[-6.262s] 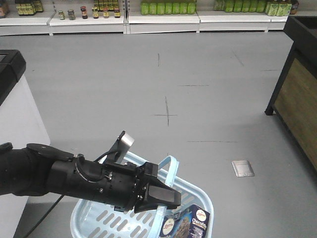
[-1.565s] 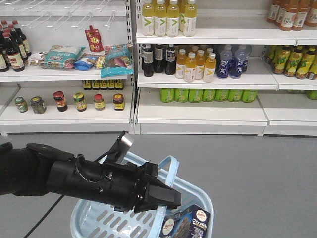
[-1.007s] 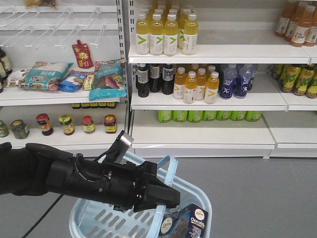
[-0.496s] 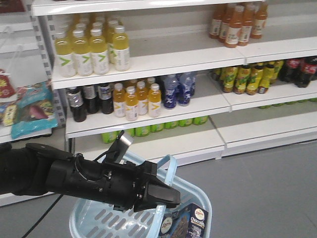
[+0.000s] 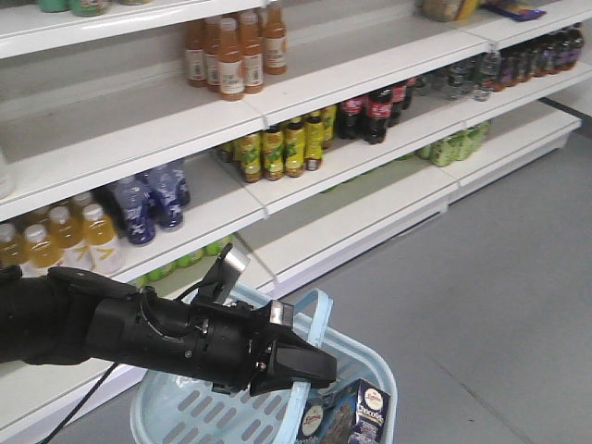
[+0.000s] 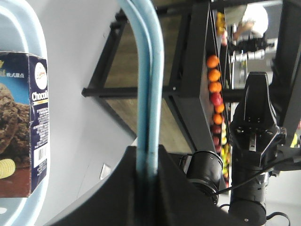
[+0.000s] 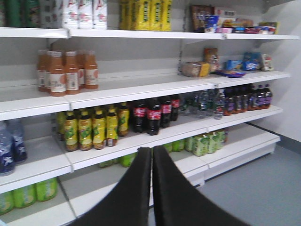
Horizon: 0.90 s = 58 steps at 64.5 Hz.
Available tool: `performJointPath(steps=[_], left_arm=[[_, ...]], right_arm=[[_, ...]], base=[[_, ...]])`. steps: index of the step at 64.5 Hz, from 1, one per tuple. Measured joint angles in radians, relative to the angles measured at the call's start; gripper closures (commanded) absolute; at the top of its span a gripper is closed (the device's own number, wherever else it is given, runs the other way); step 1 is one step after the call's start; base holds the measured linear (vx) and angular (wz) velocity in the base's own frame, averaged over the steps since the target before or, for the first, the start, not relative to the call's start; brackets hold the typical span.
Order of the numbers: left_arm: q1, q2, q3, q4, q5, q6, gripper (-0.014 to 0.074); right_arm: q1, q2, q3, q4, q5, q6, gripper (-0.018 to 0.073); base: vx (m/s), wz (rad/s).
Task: Left arm holds basket, right arm returns cookies
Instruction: 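Turn the base past the potted plant, keeping the basket in the left gripper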
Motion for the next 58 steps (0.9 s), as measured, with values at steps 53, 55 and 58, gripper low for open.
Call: performJointPath(steps=[53,55,58], left_arm=[[0.0,0.0,0.0,0.0,0.0,0.0,0.0603],[0.0,0.0,0.0,0.0,0.0,0.0,0.0603],[0.0,0.0,0.0,0.0,0.0,0.0,0.0603]], right_arm=[[0.0,0.0,0.0,0.0,0.0,0.0,0.0568],[0.0,0.0,0.0,0.0,0.0,0.0,0.0568],[0.0,0.0,0.0,0.0,0.0,0.0,0.0568]], base=[[0.16,-0.64],[0.15,-0.63],[0.15,-0.63]])
